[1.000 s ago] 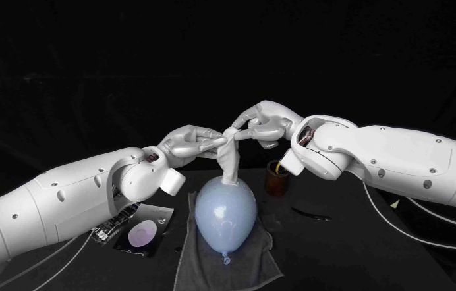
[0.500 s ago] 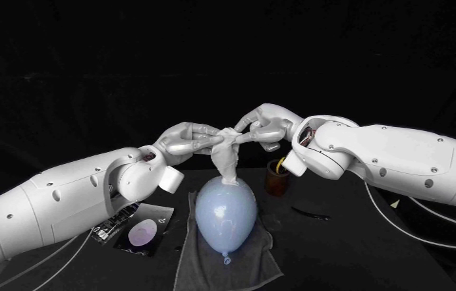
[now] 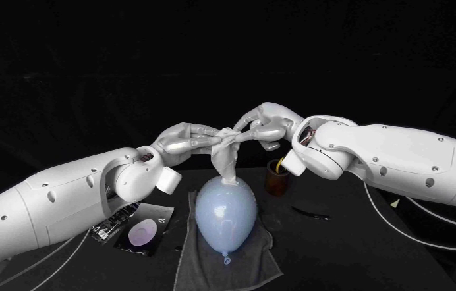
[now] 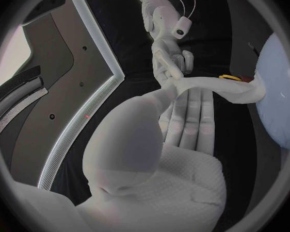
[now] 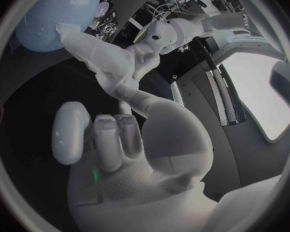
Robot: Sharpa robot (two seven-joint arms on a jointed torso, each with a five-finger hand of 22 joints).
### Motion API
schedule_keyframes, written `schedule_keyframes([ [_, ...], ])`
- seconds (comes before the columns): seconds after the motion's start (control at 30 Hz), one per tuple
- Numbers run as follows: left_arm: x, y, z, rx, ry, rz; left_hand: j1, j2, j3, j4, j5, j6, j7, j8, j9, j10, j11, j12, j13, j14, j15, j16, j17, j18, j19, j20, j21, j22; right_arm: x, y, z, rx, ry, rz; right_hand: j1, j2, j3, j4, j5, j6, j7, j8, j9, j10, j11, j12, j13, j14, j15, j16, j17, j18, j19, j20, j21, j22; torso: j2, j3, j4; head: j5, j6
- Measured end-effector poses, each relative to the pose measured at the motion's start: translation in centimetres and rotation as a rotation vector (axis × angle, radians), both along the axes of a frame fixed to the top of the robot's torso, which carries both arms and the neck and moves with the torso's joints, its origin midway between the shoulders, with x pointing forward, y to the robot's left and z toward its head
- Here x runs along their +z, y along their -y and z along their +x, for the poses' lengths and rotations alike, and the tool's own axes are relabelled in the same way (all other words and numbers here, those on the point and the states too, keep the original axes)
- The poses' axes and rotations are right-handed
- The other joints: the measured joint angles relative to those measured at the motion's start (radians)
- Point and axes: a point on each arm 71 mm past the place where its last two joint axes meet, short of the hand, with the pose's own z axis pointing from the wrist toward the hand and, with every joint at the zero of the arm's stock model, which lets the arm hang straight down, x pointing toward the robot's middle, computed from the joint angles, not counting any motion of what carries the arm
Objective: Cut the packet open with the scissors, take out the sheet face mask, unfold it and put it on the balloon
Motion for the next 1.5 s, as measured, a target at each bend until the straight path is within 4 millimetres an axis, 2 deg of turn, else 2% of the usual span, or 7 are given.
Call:
schedule_keyframes([
  [0.4,-0.07,0.13,-0.13,-0.018,-0.01,0.006,-0.017,0.011,-0.01,-0.01,0.0,-0.016,-0.007,-0.021,-0.014,-0.088,0.006,0.122,0.084,-0.003,-0.004,0.073,0.057,-0.013,0.008,-0.036,0.114,0.073,0.09,-0.35,-0.23,-0.015,-0.012,0.037,0.0,0.0,0.0,0.0,0.0,0.0,-0.003,0.004,0.002,0.0,0.0,-0.002,0.001,0.0,0.0,-0.001,0.0,0.0,-0.002,0.002,-0.001,0.0,0.0,0.0003,-0.0001,-0.001,-0.002],
  [0.6,-0.19,0.2,-0.19,-0.034,-0.02,0.018,-0.151,-0.035,0.109,-0.139,0.01,-0.07,0.023,-0.045,-0.022,-0.211,0.025,0.154,0.109,-0.062,0.012,0.1,0.083,-0.008,-0.058,0.005,0.108,0.077,0.09,-0.45,-0.26,-0.019,-0.018,0.047,0.0,0.0,0.0,0.0,0.0,0.0,-0.004,0.01,0.006,0.0,0.0,-0.002,0.001,0.0,0.0,-0.001,0.0,0.0,-0.002,0.002,-0.001,-0.001,0.0,0.0006,-0.0004,-0.002,-0.002],
  [0.73,-0.33,0.29,-0.29,-0.054,-0.027,0.04,-0.302,-0.097,-0.005,-0.038,0.001,-0.097,0.027,-0.03,-0.006,-0.276,0.032,0.19,0.126,-0.116,0.029,0.141,0.11,-0.022,-0.072,0.046,0.014,0.005,0.09,-0.43,-0.25,-0.023,-0.023,0.053,0.0,0.0,0.0,0.0,0.0,-0.002,-0.005,0.011,0.009,0.0,0.0,-0.003,0.0,0.0,0.0,-0.003,0.001,0.0,-0.002,0.002,-0.001,-0.001,0.0,0.0006,-0.0003,-0.002,-0.002],
  [0.87,-0.49,0.39,-0.36,-0.071,-0.034,0.064,-0.352,-0.12,-0.102,0.049,0.001,-0.104,0.026,0.003,0.018,-0.303,0.031,0.243,0.145,-0.142,0.03,0.179,0.128,0.007,-0.037,0.08,-0.053,-0.054,0.07,-0.41,-0.24,-0.025,-0.028,0.058,0.0,0.0,0.0,0.0,0.0,-0.002,-0.006,0.016,0.009,0.0,0.0,-0.004,0.0,-0.002,0.002,0.0,0.001,0.0,-0.002,0.002,-0.001,-0.001,0.0,0.0007,-0.0006,-0.002,-0.002],
  [1.1,-0.68,0.47,-0.4,-0.083,-0.04,0.093,-0.316,-0.109,-0.224,0.172,0.001,-0.11,0.023,0.061,0.055,-0.324,0.025,0.308,0.156,-0.166,0.026,0.221,0.137,0.01,0.019,0.08,-0.124,-0.122,-0.03,-0.44,-0.17,-0.026,-0.041,0.054,0.0,0.0,0.004,-0.002,0.026,-0.005,-0.006,0.028,0.009,0.0,0.0,-0.005,0.0,-0.005,-0.002,0.0,0.001,0.0,-0.002,0.002,-0.001,0.0,-0.001,0.0007,-0.0008,-0.001,-0.002],
  [1.4,-0.77,0.6,-0.4,-0.089,-0.038,0.11,-0.262,-0.087,-0.288,0.252,0.001,-0.086,-0.001,0.099,0.071,-0.316,0.017,0.333,0.148,-0.169,0.023,0.24,0.132,0.01,0.053,0.077,-0.154,-0.155,-0.27,-0.47,-0.09,-0.027,-0.067,0.033,0.0,0.0,0.014,0.006,0.073,-0.007,-0.007,0.042,0.024,-0.002,-0.002,0.001,0.001,-0.002,-0.006,-0.001,0.0,0.0,0.001,-0.001,0.005,0.0,0.0,-0.0001,-0.0003,0.0,-0.005],
  [1.5,-0.78,0.66,-0.36,-0.088,-0.037,0.112,-0.213,-0.058,-0.278,0.271,0.001,-0.075,-0.012,0.105,0.072,-0.306,0.007,0.337,0.142,-0.16,0.014,0.247,0.13,0.009,0.069,0.072,-0.155,-0.163,-0.34,-0.5,-0.1,-0.025,-0.074,0.026,0.004,-0.004,0.016,0.004,0.074,-0.008,-0.007,0.043,0.038,-0.002,-0.002,0.001,0.001,-0.002,-0.006,-0.001,0.0,0.0,0.002,-0.002,0.005,0.0,0.0,-0.0001,-0.0003,0.0,-0.005],
])
